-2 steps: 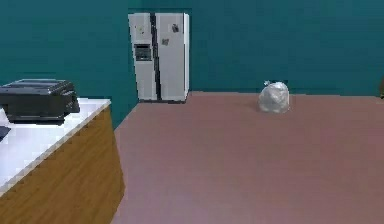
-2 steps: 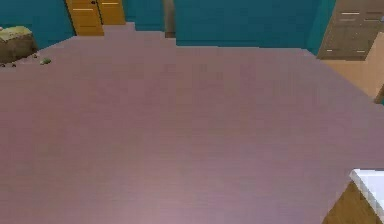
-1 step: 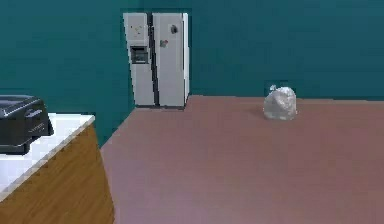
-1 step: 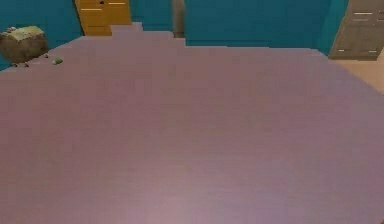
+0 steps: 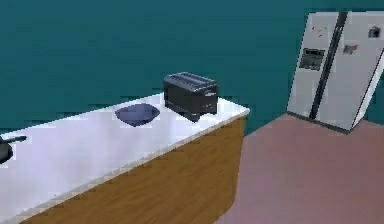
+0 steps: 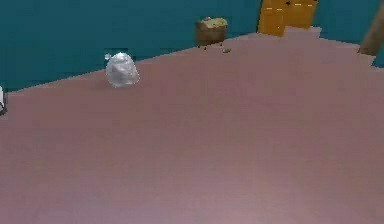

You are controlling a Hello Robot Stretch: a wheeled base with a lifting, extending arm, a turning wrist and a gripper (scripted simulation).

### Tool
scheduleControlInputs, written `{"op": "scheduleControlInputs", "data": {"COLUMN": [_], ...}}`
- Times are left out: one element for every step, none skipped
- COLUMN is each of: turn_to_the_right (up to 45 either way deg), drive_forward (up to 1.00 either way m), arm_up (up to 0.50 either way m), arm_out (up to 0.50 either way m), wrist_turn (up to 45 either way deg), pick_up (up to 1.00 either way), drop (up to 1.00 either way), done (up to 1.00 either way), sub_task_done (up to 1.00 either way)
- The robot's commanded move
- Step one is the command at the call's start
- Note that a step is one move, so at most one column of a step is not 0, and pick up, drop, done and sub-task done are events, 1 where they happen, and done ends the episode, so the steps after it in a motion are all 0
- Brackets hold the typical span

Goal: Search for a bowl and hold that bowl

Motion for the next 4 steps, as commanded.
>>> {"op": "scheduleControlInputs", "data": {"turn_to_the_right": [-45.0,-45.0,-15.0,45.0], "drive_forward": [0.00,0.00,0.00,0.00], "arm_up": [0.00,0.00,0.00,0.00], "arm_out": [0.00,0.00,0.00,0.00], "wrist_turn": [0.0,0.0,0.0,0.0], "pick_up": [0.00,0.00,0.00,0.00], "drop": [0.00,0.00,0.00,0.00], "done": [0.00,0.00,0.00,0.00], "sub_task_done": [0.00,0.00,0.00,0.00]}}
